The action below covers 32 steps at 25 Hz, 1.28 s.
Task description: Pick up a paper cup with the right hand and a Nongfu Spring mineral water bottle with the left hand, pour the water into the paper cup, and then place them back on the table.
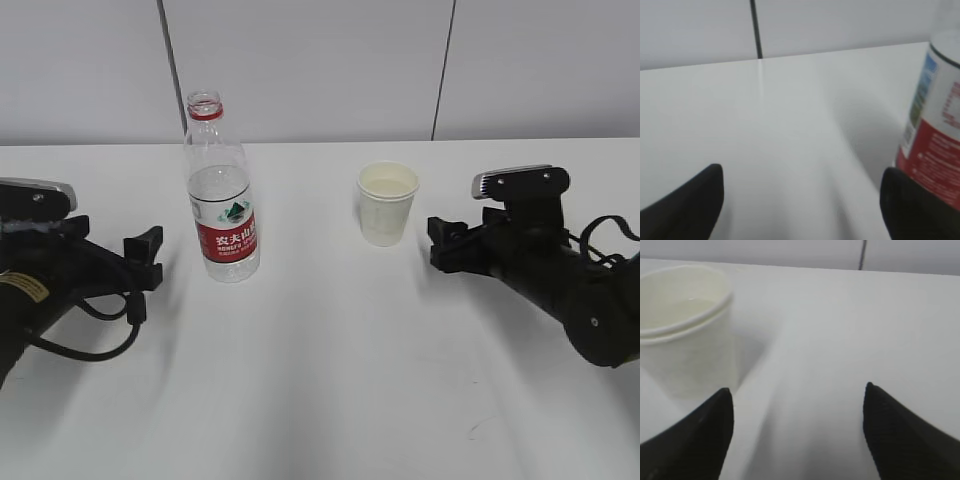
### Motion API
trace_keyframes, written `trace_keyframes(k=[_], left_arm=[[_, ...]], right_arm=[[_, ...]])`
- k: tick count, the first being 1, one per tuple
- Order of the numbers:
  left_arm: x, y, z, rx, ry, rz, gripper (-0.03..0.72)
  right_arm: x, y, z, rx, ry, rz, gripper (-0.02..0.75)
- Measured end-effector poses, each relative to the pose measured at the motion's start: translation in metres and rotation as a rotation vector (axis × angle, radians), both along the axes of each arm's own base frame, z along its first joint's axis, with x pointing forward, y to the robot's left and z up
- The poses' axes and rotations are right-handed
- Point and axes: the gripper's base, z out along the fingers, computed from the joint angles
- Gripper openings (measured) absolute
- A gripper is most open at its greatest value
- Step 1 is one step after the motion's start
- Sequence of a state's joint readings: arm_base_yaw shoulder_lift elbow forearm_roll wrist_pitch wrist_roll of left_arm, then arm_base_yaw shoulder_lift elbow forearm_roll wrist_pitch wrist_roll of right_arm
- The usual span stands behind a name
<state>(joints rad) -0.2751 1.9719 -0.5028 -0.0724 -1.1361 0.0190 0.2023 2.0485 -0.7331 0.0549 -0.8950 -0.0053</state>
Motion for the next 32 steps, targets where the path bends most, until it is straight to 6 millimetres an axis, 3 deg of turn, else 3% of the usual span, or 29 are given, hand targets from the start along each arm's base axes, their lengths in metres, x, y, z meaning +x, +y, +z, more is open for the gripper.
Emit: trace_keyframes(k=[8, 13, 18, 24, 32], left_arm=[[0.012, 0.055, -0.002, 0.020, 0.037, 0.138, 0.583], [0.038, 0.061, 0.007, 0.046, 0.122, 0.132, 0.583], [0.064, 0.061, 0.027, 0.075, 0.250, 0.127, 0.583], [0.095, 0.062, 0.067, 0.120, 0.502, 0.136, 0.583], [0.116, 0.063, 0.134, 0.157, 0.760, 0.150, 0.580]], right_arm=[[0.009, -0.064, 0.002, 0.003, -0.006, -0.187, 0.597], [0.030, -0.069, 0.009, 0.003, 0.059, -0.189, 0.597], [0.051, -0.068, 0.023, -0.006, 0.248, -0.175, 0.597], [0.080, -0.066, 0.066, -0.018, 0.495, -0.157, 0.597], [0.094, -0.064, 0.134, -0.034, 0.738, -0.135, 0.596]])
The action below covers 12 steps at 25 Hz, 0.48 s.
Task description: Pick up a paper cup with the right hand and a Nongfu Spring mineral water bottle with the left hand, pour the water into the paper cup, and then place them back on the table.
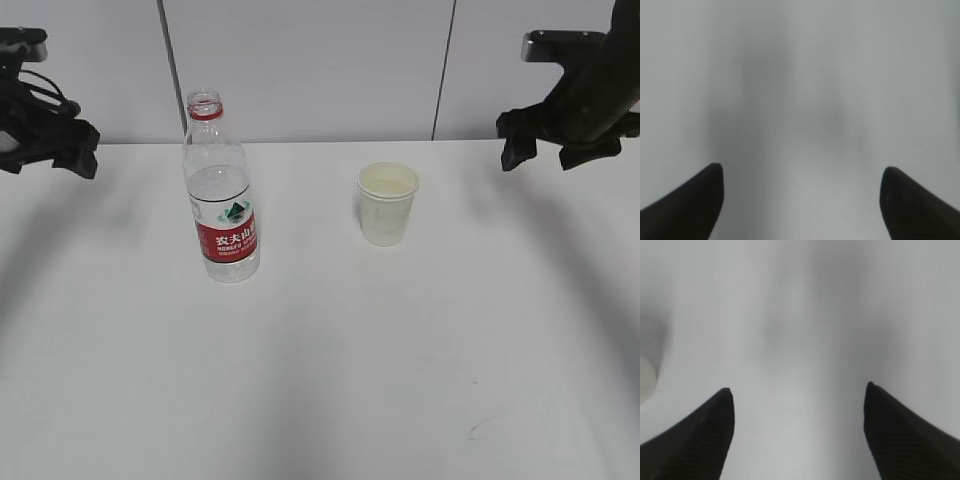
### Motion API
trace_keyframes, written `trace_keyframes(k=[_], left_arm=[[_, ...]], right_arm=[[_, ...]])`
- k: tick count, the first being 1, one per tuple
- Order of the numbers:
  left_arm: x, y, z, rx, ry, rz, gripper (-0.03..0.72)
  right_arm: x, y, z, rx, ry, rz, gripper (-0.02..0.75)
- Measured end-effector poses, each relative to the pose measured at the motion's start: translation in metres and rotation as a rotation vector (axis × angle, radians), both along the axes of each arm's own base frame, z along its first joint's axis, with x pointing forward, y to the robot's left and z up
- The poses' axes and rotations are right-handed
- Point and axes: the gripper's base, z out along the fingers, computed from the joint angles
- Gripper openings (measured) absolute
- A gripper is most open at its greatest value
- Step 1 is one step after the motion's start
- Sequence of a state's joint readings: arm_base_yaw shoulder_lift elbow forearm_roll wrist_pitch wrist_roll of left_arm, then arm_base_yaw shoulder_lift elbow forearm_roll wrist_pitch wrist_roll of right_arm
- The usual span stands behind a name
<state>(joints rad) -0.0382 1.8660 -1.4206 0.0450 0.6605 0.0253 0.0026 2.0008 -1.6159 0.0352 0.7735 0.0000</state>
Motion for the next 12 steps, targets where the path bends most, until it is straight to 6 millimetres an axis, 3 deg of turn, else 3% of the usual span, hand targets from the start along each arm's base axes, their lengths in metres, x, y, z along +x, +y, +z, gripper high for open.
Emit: trace_keyframes(k=[5, 12], left_arm=[[0.000, 0.001, 0.038, 0.007, 0.100, 0.012, 0.571], [-0.008, 0.002, 0.075, 0.020, 0.200, 0.024, 0.566]], right_arm=[[-0.002, 0.000, 0.032, -0.002, 0.089, 0.008, 0.594], [-0.012, 0.000, 0.054, -0.010, 0.202, 0.034, 0.594]])
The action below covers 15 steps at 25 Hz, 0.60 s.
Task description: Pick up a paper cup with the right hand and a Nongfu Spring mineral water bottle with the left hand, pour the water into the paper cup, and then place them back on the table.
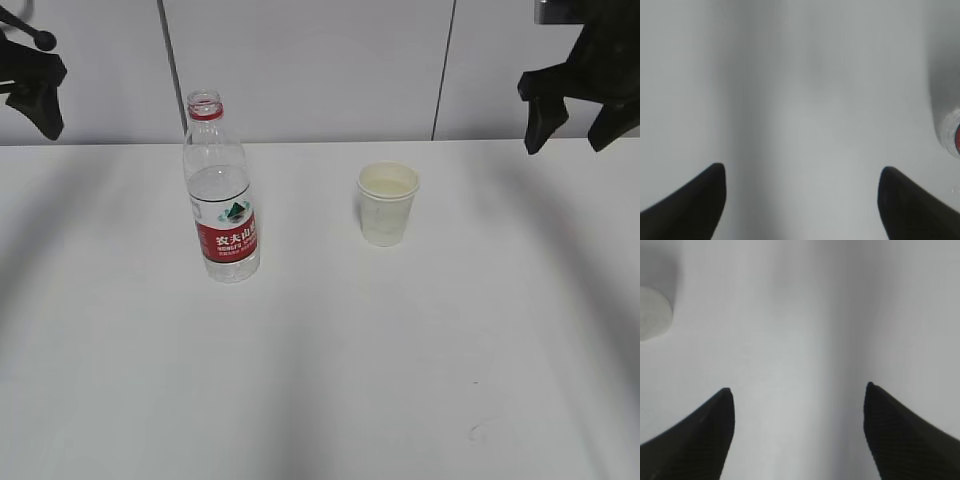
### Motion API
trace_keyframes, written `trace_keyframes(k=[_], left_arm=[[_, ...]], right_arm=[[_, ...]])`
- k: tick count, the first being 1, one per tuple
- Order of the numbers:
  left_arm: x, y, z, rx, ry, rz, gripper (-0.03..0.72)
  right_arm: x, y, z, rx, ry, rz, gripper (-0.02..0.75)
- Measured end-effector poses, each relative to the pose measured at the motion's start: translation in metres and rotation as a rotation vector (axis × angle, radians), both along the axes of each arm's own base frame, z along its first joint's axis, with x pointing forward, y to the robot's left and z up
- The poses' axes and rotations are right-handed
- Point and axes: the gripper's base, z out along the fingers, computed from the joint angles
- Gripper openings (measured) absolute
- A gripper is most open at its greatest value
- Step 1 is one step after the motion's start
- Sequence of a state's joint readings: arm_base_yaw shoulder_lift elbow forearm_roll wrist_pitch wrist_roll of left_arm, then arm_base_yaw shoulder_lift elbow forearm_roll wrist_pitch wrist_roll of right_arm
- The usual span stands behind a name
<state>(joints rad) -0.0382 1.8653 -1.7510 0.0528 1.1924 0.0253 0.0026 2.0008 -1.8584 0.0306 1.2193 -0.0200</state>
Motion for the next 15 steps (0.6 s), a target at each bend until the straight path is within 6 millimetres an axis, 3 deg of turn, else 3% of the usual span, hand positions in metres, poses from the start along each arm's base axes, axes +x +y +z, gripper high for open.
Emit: trace_keyframes(k=[8, 12, 15], left_arm=[[-0.006, 0.002, 0.020, 0.023, -0.019, 0.003, 0.566], [-0.018, 0.003, 0.039, 0.018, -0.064, 0.004, 0.566], [-0.038, 0.002, 0.048, 0.005, -0.072, 0.003, 0.566]], right_arm=[[0.004, 0.001, 0.039, 0.005, -0.117, 0.010, 0.594], [-0.007, 0.001, 0.061, 0.009, -0.164, 0.010, 0.594], [-0.023, 0.002, 0.083, 0.010, -0.212, 0.024, 0.594]])
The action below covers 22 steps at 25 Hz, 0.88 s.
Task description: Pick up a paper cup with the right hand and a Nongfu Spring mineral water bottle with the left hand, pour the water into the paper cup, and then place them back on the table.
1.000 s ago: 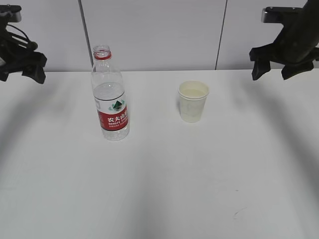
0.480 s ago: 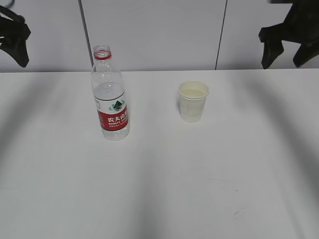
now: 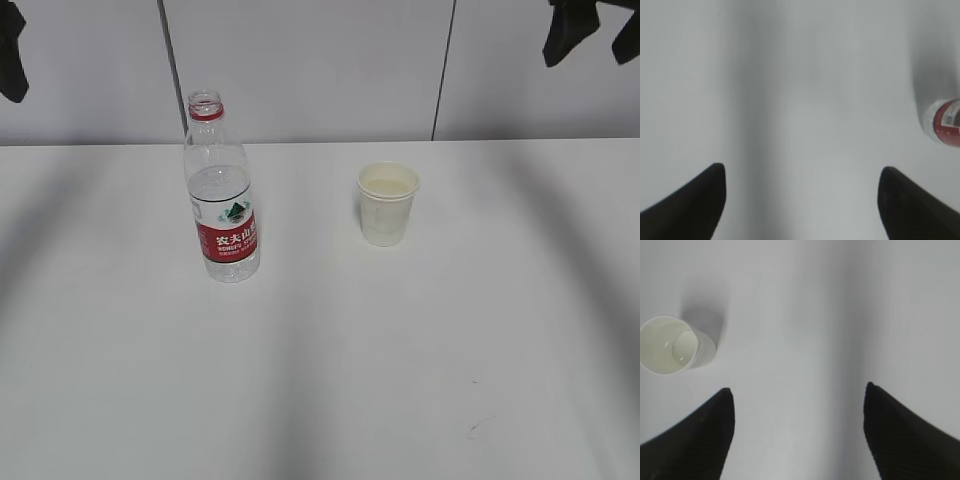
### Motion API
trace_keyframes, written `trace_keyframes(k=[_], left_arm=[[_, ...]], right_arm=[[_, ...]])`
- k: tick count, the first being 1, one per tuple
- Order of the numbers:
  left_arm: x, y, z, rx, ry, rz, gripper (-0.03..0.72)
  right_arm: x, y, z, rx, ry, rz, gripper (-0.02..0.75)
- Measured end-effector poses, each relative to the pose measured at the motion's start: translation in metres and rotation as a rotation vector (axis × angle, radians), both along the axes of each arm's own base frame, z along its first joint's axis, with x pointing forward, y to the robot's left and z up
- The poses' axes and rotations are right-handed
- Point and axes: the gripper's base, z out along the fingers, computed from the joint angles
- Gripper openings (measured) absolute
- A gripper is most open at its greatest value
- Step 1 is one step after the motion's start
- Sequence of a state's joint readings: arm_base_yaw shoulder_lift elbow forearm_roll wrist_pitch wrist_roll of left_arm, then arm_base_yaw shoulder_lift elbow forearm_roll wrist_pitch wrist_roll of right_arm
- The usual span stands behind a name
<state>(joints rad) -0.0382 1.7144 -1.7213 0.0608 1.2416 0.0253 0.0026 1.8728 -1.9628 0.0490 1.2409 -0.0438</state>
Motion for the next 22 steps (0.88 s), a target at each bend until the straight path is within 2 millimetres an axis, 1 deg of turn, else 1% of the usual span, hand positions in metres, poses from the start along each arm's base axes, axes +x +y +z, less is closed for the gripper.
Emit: trace_keyframes(k=[2, 5, 8, 12, 16, 18, 22], left_arm=[[-0.017, 0.000, 0.001, -0.003, 0.012, 0.000, 0.566], [-0.048, 0.002, 0.003, -0.003, 0.024, 0.000, 0.566], [-0.087, 0.003, 0.006, -0.004, 0.021, 0.000, 0.566], [-0.139, 0.004, 0.002, -0.015, 0.013, -0.002, 0.566], [-0.186, 0.005, -0.007, -0.027, -0.005, -0.003, 0.565], [-0.209, 0.005, -0.010, -0.030, -0.031, -0.003, 0.564], [-0.246, 0.006, -0.019, -0.038, -0.078, -0.005, 0.564]], right_arm=[[-0.014, 0.000, 0.014, -0.002, -0.026, 0.010, 0.594], [-0.042, 0.000, 0.029, -0.008, -0.047, 0.022, 0.594], [-0.070, 0.000, 0.029, -0.018, -0.025, 0.038, 0.594], [-0.109, 0.000, 0.023, -0.026, 0.012, 0.056, 0.594], [-0.154, 0.001, 0.010, -0.010, 0.051, 0.064, 0.594], [-0.177, 0.002, 0.001, -0.001, 0.070, 0.067, 0.593], [-0.216, 0.003, -0.018, 0.003, 0.102, 0.070, 0.591]])
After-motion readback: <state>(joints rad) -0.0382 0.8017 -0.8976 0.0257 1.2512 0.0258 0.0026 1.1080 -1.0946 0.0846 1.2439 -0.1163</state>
